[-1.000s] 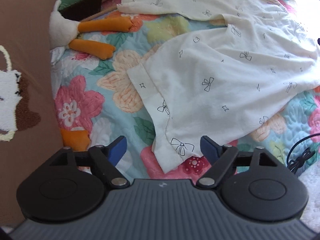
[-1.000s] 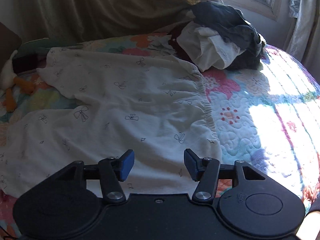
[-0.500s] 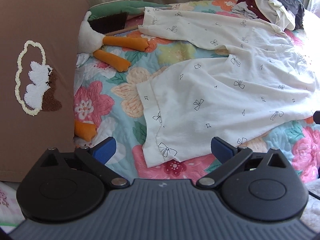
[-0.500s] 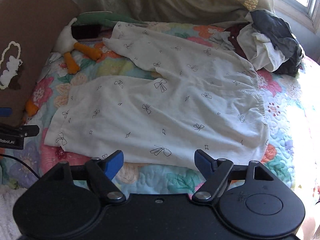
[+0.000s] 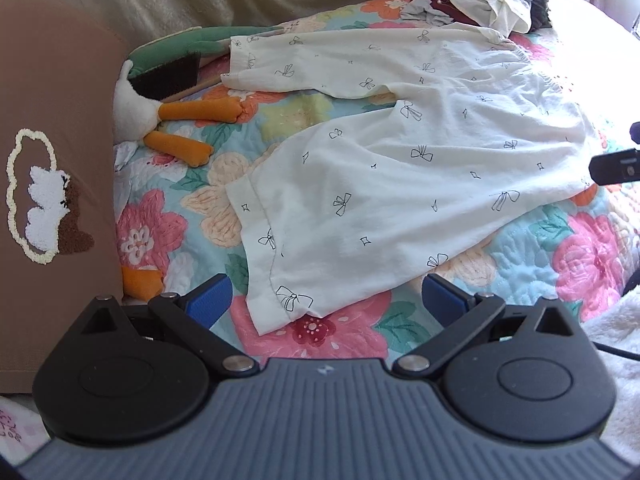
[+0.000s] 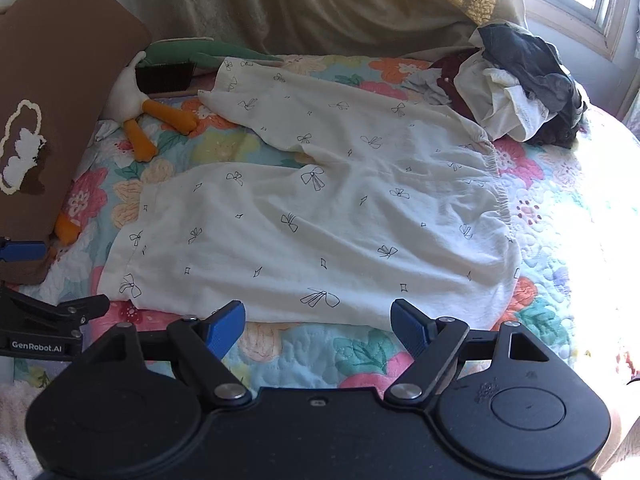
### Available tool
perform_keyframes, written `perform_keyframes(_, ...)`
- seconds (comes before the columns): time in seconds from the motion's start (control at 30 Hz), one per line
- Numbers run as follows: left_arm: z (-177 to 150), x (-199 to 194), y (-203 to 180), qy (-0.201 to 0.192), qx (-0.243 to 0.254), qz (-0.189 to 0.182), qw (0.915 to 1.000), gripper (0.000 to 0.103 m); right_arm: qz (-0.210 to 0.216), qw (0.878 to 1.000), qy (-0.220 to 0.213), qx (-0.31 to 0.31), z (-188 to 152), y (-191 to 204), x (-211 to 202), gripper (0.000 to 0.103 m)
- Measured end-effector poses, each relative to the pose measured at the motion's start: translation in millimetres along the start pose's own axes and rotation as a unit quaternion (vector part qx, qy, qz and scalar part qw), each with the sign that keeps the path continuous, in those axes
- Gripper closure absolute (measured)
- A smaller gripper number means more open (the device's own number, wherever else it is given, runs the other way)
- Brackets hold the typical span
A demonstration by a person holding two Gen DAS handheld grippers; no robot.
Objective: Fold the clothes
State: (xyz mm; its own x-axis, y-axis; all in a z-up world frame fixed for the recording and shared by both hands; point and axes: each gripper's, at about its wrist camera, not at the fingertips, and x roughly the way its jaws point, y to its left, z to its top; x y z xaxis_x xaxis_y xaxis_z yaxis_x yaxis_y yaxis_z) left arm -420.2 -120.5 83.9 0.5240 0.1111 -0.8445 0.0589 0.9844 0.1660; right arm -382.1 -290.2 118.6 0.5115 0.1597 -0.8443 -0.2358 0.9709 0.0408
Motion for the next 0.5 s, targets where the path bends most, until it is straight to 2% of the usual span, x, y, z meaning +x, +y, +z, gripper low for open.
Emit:
perform_keyframes(0.17, -2, 3, -3, 0.014, -0.004, -0.036, 0.9992, 0.0, -0.006, 1.0, -0.004, 0.003, 2, 2, -3, 0.019)
perform_keyframes(0.37, -7, 5, -5, 0.018, -0.007, -0.019, 0.9996, 0.0, 0.005, 1.0, -0.005, -0.001, -1, 11, -6, 0.019)
perform_keyframes(0.5, -5, 3, -3, 0.007, -0.014, -0.018, 0.9997, 0.0, 0.008, 1.0, -0.006, -0.004, -2, 12, -6, 0.019)
